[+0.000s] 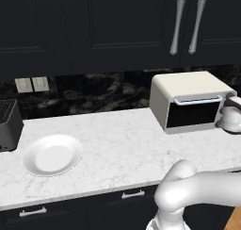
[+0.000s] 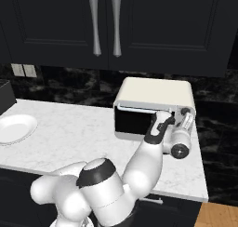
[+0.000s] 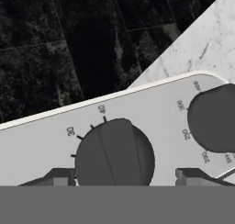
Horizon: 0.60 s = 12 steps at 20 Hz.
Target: Pick up the kebab skewer and baguette bread, and place them inside the toaster oven. Close the toaster oven door and start by setting the timer.
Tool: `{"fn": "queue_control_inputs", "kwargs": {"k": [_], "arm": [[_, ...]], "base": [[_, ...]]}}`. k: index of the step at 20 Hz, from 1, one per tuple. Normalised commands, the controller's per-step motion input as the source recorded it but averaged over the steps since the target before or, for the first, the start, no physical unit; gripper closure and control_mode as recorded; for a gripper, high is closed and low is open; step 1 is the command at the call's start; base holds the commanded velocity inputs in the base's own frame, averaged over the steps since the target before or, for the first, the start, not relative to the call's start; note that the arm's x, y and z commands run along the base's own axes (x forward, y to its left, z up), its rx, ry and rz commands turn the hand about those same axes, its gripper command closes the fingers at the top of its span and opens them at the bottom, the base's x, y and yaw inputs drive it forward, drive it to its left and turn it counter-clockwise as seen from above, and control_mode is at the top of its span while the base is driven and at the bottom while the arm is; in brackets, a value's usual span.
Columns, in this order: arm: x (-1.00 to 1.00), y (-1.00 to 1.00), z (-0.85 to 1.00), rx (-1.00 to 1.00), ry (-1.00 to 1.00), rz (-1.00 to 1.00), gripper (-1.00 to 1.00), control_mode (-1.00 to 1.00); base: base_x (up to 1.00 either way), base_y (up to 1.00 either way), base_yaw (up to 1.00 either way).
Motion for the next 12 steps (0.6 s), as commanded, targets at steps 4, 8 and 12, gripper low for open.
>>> {"fn": "queue_control_inputs", "kwargs": {"k": [4,8,12], "arm": [[0.23,-0.13,-0.06,0.15,-0.15,0.0,-1.0,-1.0],[0.17,-0.14,-0.18,0.09,-0.16,0.0,1.0,-1.0],[0.0,-0.04,-0.22,0.01,-0.19,0.0,1.0,-1.0]], "base": [[0.0,0.0,0.0],[0.0,0.0,0.0],[0.0,0.0,0.0]]}}
